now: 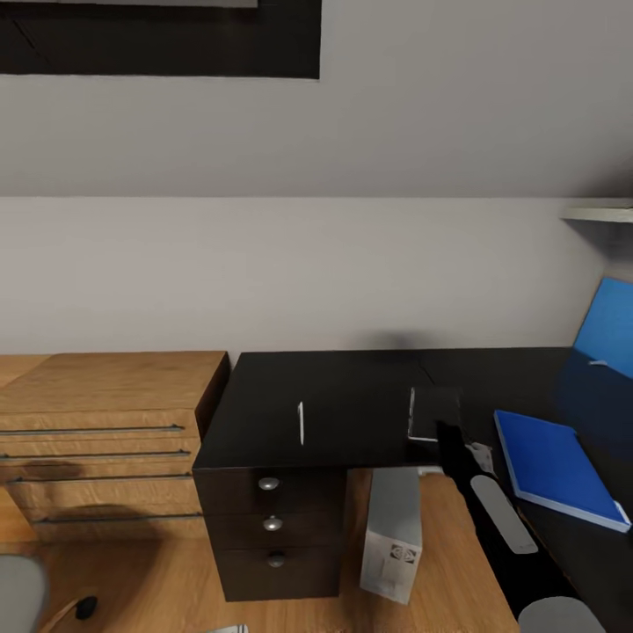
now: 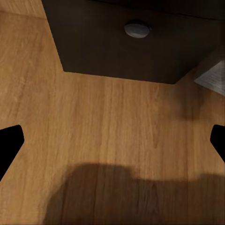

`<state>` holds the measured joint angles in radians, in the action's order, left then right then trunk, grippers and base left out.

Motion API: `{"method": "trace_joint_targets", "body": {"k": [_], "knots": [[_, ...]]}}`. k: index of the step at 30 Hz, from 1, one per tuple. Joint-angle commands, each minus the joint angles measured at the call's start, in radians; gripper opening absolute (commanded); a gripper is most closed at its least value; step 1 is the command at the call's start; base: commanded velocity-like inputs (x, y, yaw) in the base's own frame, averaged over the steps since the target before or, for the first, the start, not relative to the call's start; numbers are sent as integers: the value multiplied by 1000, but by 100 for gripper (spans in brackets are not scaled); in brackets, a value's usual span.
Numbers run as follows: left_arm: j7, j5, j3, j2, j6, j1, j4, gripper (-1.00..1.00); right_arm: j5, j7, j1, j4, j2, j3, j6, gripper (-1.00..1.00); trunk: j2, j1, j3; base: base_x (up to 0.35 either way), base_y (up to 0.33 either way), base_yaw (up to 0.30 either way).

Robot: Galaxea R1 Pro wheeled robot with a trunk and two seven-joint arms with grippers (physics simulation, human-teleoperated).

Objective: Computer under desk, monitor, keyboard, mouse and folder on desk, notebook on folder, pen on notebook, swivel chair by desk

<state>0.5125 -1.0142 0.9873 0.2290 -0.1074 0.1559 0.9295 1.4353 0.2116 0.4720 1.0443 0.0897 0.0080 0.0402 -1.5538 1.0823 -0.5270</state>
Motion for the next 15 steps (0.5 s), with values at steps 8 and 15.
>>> {"method": "trace_joint_targets", "body": {"k": [8,15], "knots": [[5,-11,7,1,-9,2,-2,100,11,5,0,21,6,-14,3,-100,-1,0,-12,0,0,-188],[5,-11,3,1,-9,2,-6,100,11,5,-1,30,16,-17,3,-100,-1,0,-21,0,0,-188]]}}
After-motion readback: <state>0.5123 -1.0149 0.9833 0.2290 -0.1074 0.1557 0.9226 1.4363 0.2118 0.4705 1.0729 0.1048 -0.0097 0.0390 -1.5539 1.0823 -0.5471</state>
